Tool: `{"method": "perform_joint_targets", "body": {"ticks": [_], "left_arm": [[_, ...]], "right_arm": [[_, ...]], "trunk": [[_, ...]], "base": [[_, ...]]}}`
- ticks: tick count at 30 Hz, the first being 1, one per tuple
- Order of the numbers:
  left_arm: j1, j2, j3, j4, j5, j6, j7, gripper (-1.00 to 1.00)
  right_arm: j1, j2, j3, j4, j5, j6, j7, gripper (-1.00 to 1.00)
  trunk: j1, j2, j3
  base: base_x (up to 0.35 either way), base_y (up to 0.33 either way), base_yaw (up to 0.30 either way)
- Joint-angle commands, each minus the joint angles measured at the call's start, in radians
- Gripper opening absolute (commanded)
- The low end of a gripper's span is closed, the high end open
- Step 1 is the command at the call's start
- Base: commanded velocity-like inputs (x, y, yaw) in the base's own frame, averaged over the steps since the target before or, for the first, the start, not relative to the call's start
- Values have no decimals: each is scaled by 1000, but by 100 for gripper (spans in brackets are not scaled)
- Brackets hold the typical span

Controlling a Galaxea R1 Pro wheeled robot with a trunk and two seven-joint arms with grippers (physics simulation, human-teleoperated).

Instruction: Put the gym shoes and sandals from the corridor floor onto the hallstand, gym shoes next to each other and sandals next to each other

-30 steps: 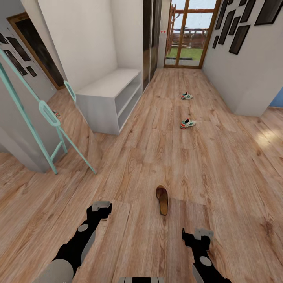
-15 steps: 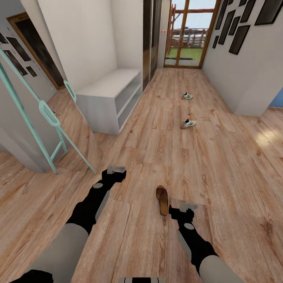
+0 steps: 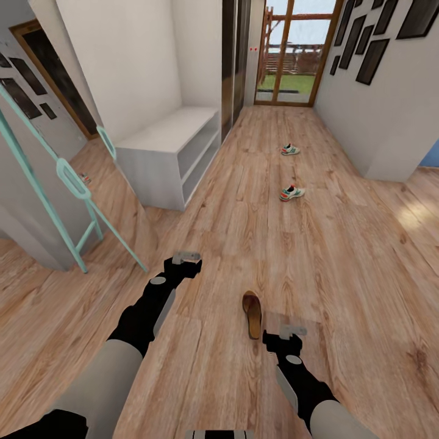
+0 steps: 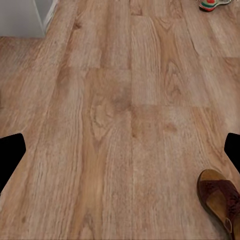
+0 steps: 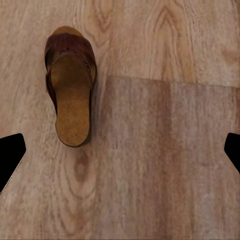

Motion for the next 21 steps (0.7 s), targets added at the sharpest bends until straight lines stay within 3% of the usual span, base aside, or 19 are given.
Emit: {"method": "perform_joint_targets", "body": {"ticks": [1, 15, 21], "left_arm": [[0, 0, -1, -2, -4, 5, -1, 100], [1, 2, -6, -5, -4, 3, -3, 100], [1, 1, -8, -4, -3, 4, -2, 100]], "right_arm": [[-1, 0, 1, 1, -2, -4, -3, 100], [1, 3, 3, 4, -1, -4, -3, 100], [1, 4, 4, 4, 0, -4, -2, 100]], "trunk": [[0, 0, -1], [0, 0, -1], [0, 0, -1]], "base": [[276, 0, 0], [316, 0, 0], [118, 0, 0]]}}
